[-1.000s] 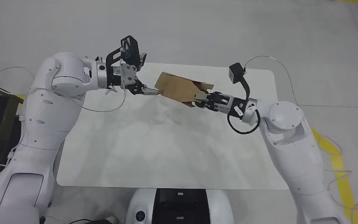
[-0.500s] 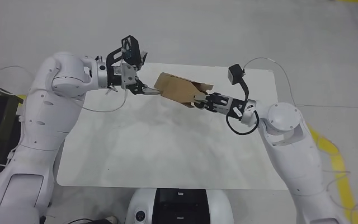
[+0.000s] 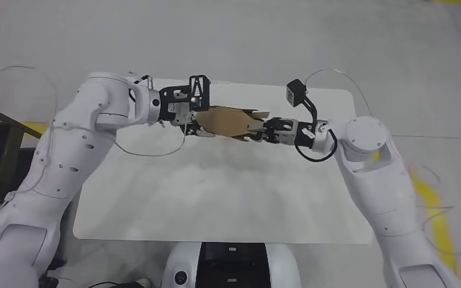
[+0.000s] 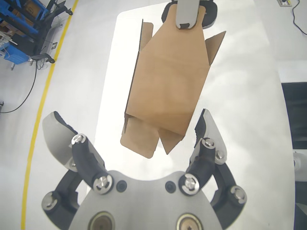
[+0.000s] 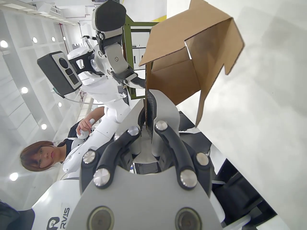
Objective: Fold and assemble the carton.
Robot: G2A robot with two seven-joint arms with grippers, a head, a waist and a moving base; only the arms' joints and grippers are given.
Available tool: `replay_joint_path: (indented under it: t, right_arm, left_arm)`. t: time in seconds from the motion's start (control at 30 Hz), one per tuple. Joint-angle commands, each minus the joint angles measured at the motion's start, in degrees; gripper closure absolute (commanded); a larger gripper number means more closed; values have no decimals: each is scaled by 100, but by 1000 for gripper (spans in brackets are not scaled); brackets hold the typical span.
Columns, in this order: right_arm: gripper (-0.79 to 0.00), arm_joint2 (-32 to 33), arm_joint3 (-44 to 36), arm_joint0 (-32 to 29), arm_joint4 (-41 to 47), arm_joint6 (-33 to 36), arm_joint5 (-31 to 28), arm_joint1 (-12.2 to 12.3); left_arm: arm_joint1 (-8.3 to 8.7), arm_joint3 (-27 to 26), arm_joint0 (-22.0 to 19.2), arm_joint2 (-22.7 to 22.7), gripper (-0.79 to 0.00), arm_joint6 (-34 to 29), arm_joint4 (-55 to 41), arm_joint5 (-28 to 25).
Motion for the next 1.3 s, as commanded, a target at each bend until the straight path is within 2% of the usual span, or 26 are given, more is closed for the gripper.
replay_joint_path:
  t: [0.0, 0.23, 0.43, 1.17, 1.27]
  right_arm:
    - [0, 5, 95, 60, 13, 145, -74, 15]
    - [0, -46, 339, 264, -119, 595, -363, 66]
    - [0, -121, 426, 396, -187, 670, -425, 88]
    - [0, -155, 205, 424, -250, 476, -254, 138]
    - [0, -211, 128, 371, -285, 366, -269, 142]
  left_arm:
    - [141, 75, -257, 362, -785, 127, -127, 0]
    - [498, 245, -943, 1417, -785, 622, -706, 0]
    - [676, 325, -1523, 2268, -785, 984, -757, 0]
    - [676, 325, -1523, 2268, -785, 984, -757, 0]
    - [667, 252, -1423, 2234, -785, 1054, -635, 84]
